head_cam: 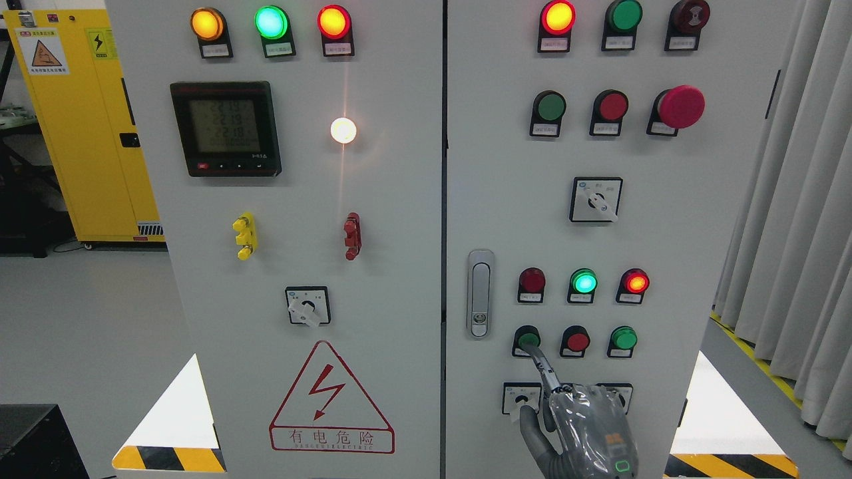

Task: Press green start button
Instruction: 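Press the green push button inward with the right hand's fingertip, then hold the right hand on the green button, then ease off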

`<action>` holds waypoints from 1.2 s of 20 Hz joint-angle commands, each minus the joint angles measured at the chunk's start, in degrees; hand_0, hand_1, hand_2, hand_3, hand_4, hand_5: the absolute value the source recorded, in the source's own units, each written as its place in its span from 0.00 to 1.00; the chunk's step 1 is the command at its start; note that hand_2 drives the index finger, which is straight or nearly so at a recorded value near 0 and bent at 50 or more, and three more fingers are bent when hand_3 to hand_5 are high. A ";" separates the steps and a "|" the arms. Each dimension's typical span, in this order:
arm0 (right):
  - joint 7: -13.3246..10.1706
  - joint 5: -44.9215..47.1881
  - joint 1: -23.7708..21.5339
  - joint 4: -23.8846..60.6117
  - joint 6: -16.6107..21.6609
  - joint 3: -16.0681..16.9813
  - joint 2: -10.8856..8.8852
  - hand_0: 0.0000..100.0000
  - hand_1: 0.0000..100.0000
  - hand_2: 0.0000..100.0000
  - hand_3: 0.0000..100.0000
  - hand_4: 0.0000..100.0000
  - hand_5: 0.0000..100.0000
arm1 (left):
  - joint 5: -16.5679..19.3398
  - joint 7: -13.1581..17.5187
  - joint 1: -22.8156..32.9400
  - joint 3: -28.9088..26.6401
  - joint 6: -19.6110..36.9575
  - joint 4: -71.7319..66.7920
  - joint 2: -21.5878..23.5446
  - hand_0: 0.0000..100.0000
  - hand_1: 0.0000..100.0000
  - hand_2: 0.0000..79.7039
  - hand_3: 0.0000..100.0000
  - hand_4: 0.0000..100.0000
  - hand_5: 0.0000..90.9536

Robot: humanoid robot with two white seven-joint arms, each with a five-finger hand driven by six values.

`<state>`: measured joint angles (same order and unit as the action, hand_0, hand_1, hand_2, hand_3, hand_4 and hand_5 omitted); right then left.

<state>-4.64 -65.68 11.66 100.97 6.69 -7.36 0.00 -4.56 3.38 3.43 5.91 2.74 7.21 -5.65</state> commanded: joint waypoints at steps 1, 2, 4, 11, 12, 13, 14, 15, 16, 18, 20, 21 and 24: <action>1.29 1.60 0.12 -0.86 -0.01 0.06 0.70 0.72 0.86 0.00 0.93 0.95 1.00 | -0.01 0.05 0.00 -0.02 -0.01 0.00 0.03 0.12 0.56 0.00 0.00 0.00 0.00; 1.73 1.96 0.12 -0.95 -0.19 0.06 0.70 0.72 0.86 0.00 0.93 0.95 1.00 | -0.01 0.05 0.00 -0.02 -0.01 0.00 -0.06 0.12 0.56 0.00 0.00 0.00 0.00; 1.83 2.05 0.38 -0.95 -0.80 -0.03 0.70 0.72 0.85 0.00 0.93 0.95 1.00 | 0.08 0.05 0.00 -0.02 -0.01 0.00 0.03 0.12 0.56 0.00 0.00 0.00 0.00; 1.83 2.40 1.09 -0.95 -0.80 0.06 0.70 0.73 0.85 0.00 0.93 0.94 1.00 | -0.01 0.05 0.00 -0.02 -0.01 0.00 0.03 0.12 0.56 0.00 0.00 0.00 0.00; 1.83 2.40 1.09 -0.86 -0.80 0.06 0.70 0.73 0.85 0.00 0.93 0.94 1.00 | 0.08 0.05 0.00 -0.02 -0.01 0.00 0.03 0.12 0.56 0.00 0.00 0.00 0.00; 1.83 2.40 1.26 -0.86 -0.89 0.06 0.70 0.73 0.85 0.00 0.93 0.94 1.00 | -0.01 0.05 0.00 -0.02 -0.01 0.00 0.03 0.12 0.56 0.00 0.00 0.00 0.00; 1.83 2.49 1.26 -0.86 -0.80 0.06 0.70 0.73 0.85 0.00 0.93 0.94 1.00 | -0.01 0.05 0.00 0.07 -0.01 0.00 0.03 0.12 0.56 0.00 0.00 0.00 0.00; 1.83 2.40 1.26 -0.86 -0.80 0.06 0.70 0.73 0.85 0.00 0.93 0.94 1.00 | -0.01 0.05 0.00 0.07 -0.01 0.00 -0.06 0.12 0.56 0.00 0.00 0.00 0.00; 1.83 2.40 1.26 -0.86 -0.80 0.06 0.70 0.73 0.85 0.00 0.93 0.94 1.00 | -0.01 -0.04 0.00 -0.02 -0.01 0.00 -0.06 0.12 0.56 0.00 0.00 0.00 0.00; 1.83 2.40 1.18 -0.86 -0.80 0.06 0.70 0.73 0.85 0.00 0.93 0.94 1.00 | -0.01 0.05 0.00 -0.02 -0.01 0.00 0.03 0.12 0.56 0.00 0.00 0.00 0.00; 1.74 2.40 1.18 -0.86 -0.80 0.06 0.70 0.73 0.85 0.00 0.93 0.94 1.00 | -0.01 0.05 0.00 0.07 -0.01 0.00 0.03 0.12 0.56 0.00 0.00 0.00 0.00; 1.74 2.49 1.09 -0.86 -0.80 0.06 0.70 0.73 0.85 0.00 0.93 0.94 1.00 | -0.01 0.05 0.00 -0.02 -0.01 0.00 0.03 0.12 0.56 0.00 0.00 0.00 0.00; 1.65 2.49 1.09 -0.86 -0.89 0.06 0.70 0.73 0.85 0.00 0.93 0.94 1.00 | -0.01 0.05 0.00 -0.02 -0.01 0.00 -0.06 0.12 0.56 0.00 0.00 0.00 0.00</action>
<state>-2.77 -63.28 12.75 100.20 5.89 -7.33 0.00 -4.56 3.38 3.43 5.91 2.74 7.21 -5.65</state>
